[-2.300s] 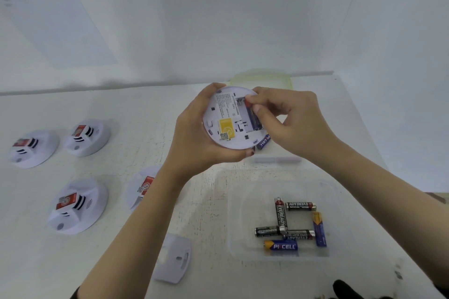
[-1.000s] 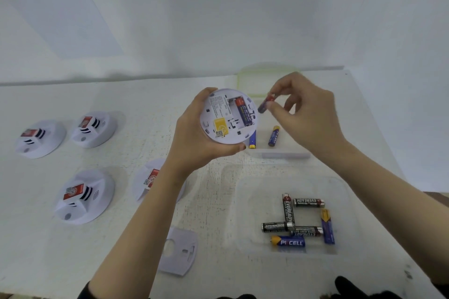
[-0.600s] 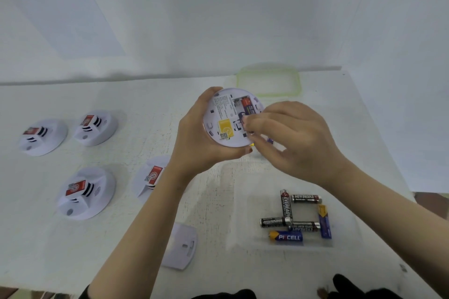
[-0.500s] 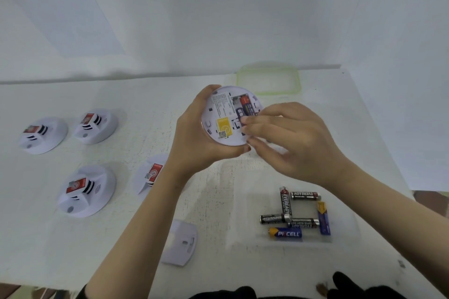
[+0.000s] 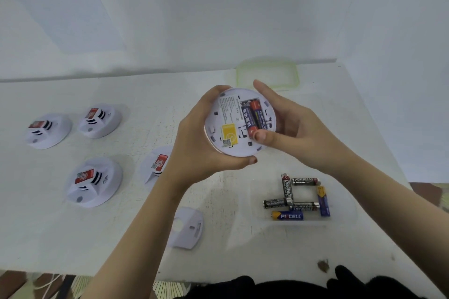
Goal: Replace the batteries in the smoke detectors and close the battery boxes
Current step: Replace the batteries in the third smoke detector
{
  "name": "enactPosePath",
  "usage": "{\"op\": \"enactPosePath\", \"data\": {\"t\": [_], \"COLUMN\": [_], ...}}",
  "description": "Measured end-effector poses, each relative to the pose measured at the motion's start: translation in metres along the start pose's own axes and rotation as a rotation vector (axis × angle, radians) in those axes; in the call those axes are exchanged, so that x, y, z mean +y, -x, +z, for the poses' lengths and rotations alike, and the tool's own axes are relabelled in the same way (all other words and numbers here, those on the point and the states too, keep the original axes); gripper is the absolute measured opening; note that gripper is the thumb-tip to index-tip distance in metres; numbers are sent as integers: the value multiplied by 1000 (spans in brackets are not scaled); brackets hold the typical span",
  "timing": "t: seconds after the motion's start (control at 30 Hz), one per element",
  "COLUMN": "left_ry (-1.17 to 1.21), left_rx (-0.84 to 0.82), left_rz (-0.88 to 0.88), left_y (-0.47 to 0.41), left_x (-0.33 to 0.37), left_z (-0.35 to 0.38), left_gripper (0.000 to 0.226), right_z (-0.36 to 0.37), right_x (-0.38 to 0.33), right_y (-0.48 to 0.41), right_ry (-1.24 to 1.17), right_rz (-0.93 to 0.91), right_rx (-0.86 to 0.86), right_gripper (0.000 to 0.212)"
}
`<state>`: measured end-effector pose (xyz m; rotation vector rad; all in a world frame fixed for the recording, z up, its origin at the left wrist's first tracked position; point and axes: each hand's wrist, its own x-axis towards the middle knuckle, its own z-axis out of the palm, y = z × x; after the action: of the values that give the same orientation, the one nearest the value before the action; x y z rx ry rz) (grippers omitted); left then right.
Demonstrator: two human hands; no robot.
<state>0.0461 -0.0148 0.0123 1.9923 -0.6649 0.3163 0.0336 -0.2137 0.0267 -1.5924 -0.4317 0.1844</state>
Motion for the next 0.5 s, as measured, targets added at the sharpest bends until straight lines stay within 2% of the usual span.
{"op": "enactPosePath", "data": {"t": [0.5], "left_ry": [-57], "left_rx": [-9], "left_rz": [-25], "left_y": [47], "left_x": [-3], "left_z": [-43], "left_gripper": [97], "right_z": [68], "right_x": [-5], "right_y": [8], "right_ry": [-133], "right_rz": [49], "right_rx": [100], "right_gripper": [67]}}
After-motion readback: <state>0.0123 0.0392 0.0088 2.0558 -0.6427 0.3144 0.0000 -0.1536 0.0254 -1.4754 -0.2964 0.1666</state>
